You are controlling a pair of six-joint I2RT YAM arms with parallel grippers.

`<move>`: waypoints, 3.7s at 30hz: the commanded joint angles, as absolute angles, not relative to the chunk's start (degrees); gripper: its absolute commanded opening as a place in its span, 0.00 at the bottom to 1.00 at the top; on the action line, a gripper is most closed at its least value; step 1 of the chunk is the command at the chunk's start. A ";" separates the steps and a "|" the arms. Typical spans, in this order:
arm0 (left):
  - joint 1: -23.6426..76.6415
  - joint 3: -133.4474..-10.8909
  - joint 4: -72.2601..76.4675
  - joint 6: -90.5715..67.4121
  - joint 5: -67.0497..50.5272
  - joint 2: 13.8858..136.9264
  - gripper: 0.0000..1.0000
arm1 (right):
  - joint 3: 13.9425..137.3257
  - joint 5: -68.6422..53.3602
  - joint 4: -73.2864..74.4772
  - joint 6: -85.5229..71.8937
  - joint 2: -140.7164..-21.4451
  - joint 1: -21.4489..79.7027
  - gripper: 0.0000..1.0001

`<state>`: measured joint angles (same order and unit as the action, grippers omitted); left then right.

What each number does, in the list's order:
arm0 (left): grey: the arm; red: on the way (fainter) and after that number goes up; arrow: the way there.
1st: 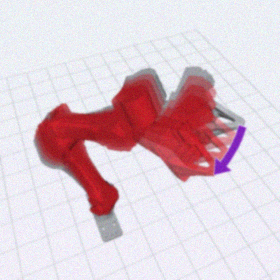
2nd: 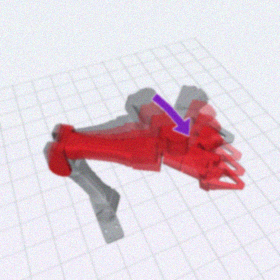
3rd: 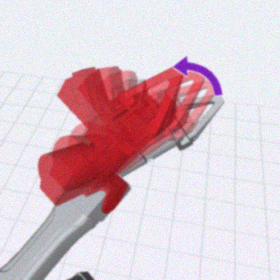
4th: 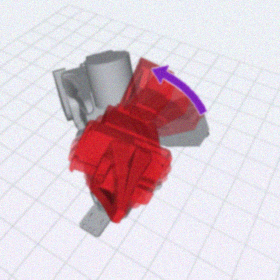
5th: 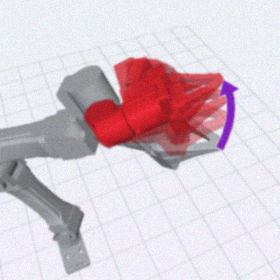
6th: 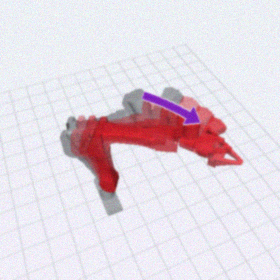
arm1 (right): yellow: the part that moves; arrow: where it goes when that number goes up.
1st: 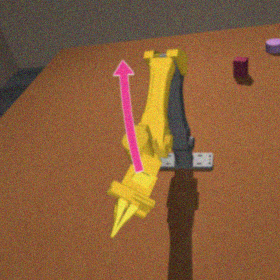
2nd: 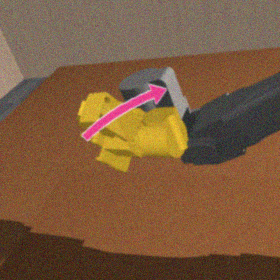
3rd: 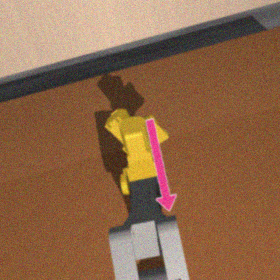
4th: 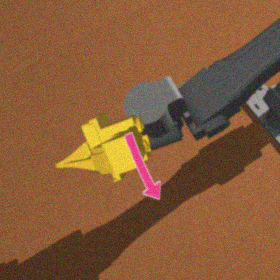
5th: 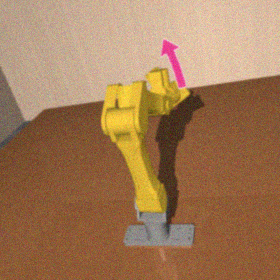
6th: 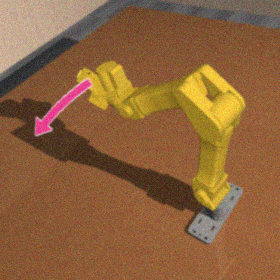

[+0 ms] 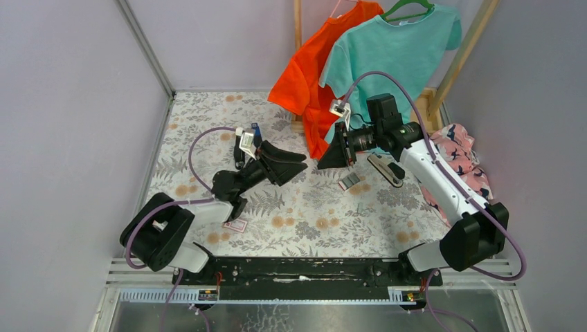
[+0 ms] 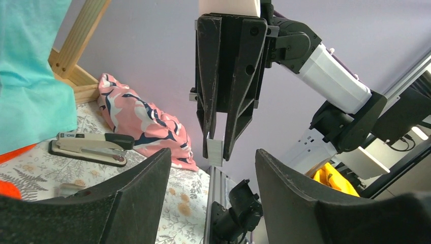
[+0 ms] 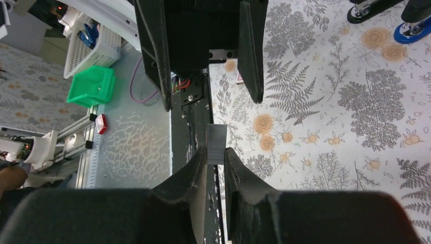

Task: Unload the staples from the stapler
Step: Pick up the staple from the center of the board, then place the staple in the staple box.

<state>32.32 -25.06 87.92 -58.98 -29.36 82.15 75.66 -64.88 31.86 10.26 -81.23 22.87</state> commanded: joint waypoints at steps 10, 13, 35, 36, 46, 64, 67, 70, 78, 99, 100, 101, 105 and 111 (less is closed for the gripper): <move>34.86 -28.94 92.06 -60.33 -28.73 84.68 0.59 | 73.80 -71.98 24.28 2.71 -82.16 22.75 0.13; 34.98 -29.64 92.04 -60.70 -28.98 85.34 0.56 | 73.36 -72.34 24.04 2.48 -82.43 22.76 0.13; 35.33 -31.01 92.11 -62.30 -30.48 87.49 0.18 | 72.10 -72.52 21.94 1.19 -82.22 22.70 0.15; 35.28 -30.97 92.11 -62.31 -30.43 87.53 0.17 | 71.95 -72.50 21.83 1.13 -82.25 22.74 0.16; 34.75 -28.75 92.13 -62.14 -28.50 87.28 0.14 | 72.18 -68.12 29.44 9.40 -81.12 22.03 0.54; 33.45 -31.58 19.73 -38.96 -11.90 78.93 0.10 | 65.28 -51.51 30.85 15.06 -76.10 8.56 0.62; 34.97 -38.31 2.52 -33.56 -4.71 79.80 0.10 | 65.28 -51.47 30.80 15.09 -76.18 8.61 0.62; 35.88 -45.25 -10.01 -30.83 -1.71 83.36 0.10 | 65.25 -51.55 30.99 15.16 -76.44 8.61 0.62; 40.23 -57.76 -22.47 -28.57 4.35 92.68 0.11 | 64.14 -43.47 29.43 15.31 -77.19 8.61 0.62; 41.90 -64.10 -26.03 -26.03 2.43 100.07 0.11 | 62.17 -12.77 25.31 20.51 -92.75 10.56 0.25; 41.87 -64.15 -26.02 -25.95 2.23 100.11 0.11 | 62.00 -12.07 24.83 20.66 -93.11 10.80 0.24; 41.84 -64.19 -25.97 -25.89 2.06 100.25 0.11 | 61.86 -11.45 24.42 20.90 -93.62 11.15 0.23; 41.86 -64.09 -25.11 -25.66 0.91 99.88 0.11 | 61.83 -9.61 23.20 20.94 -94.99 12.58 0.22; 41.88 -62.86 -22.37 -26.10 -1.89 98.69 0.11 | 62.23 -8.09 23.08 20.72 -99.39 13.63 0.22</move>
<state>41.54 -62.85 -24.75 -26.81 0.75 99.59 62.00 -10.63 24.25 20.10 -97.78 12.93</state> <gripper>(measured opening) 0.219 0.224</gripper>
